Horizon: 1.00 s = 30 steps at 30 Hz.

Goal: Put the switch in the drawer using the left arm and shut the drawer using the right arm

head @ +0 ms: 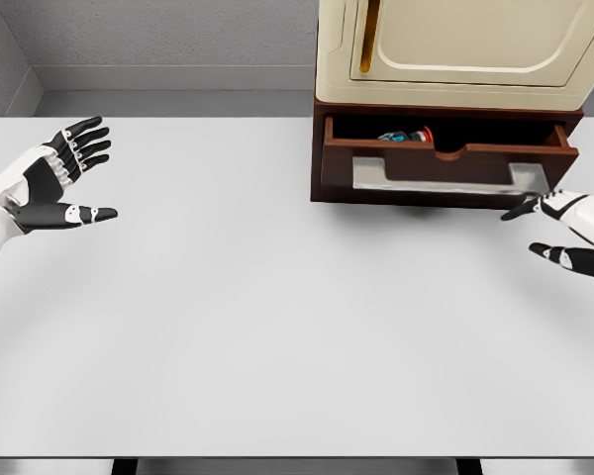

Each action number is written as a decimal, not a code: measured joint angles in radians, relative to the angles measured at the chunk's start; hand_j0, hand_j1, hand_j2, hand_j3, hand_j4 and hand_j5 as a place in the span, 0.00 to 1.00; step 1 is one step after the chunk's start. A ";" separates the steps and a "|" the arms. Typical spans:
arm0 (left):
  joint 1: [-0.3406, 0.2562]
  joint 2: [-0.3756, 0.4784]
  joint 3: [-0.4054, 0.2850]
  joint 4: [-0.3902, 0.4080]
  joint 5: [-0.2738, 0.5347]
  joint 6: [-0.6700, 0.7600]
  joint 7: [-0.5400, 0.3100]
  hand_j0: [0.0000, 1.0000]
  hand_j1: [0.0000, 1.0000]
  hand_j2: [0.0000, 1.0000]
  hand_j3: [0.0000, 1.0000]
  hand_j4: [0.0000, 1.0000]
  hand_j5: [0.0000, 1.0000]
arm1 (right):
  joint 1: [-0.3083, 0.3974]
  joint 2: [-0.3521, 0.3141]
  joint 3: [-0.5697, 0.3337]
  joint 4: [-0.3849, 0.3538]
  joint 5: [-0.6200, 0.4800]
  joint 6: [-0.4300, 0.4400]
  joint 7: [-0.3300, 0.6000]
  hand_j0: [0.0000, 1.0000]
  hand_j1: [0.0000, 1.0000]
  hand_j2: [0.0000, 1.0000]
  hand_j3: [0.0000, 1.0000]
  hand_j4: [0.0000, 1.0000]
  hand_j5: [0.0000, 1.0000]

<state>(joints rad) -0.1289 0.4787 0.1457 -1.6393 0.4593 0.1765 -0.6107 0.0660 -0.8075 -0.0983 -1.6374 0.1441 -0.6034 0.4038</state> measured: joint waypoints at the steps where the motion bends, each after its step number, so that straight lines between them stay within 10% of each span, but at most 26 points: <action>1: 0.000 0.000 0.001 0.000 0.000 0.000 0.000 1.00 1.00 1.00 1.00 1.00 1.00 | -0.008 0.002 0.005 0.004 0.012 0.001 0.005 0.67 0.67 0.67 0.67 0.67 0.67; 30: 0.002 -0.003 0.006 0.005 -0.009 0.000 0.000 1.00 1.00 1.00 1.00 1.00 1.00 | -0.118 0.066 0.063 -0.053 -0.004 -0.009 0.029 0.66 0.66 0.66 0.66 0.66 0.66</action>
<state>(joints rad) -0.1273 0.4762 0.1517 -1.6345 0.4504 0.1765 -0.6109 -0.0521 -0.7416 -0.0355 -1.6909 0.1404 -0.6126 0.4328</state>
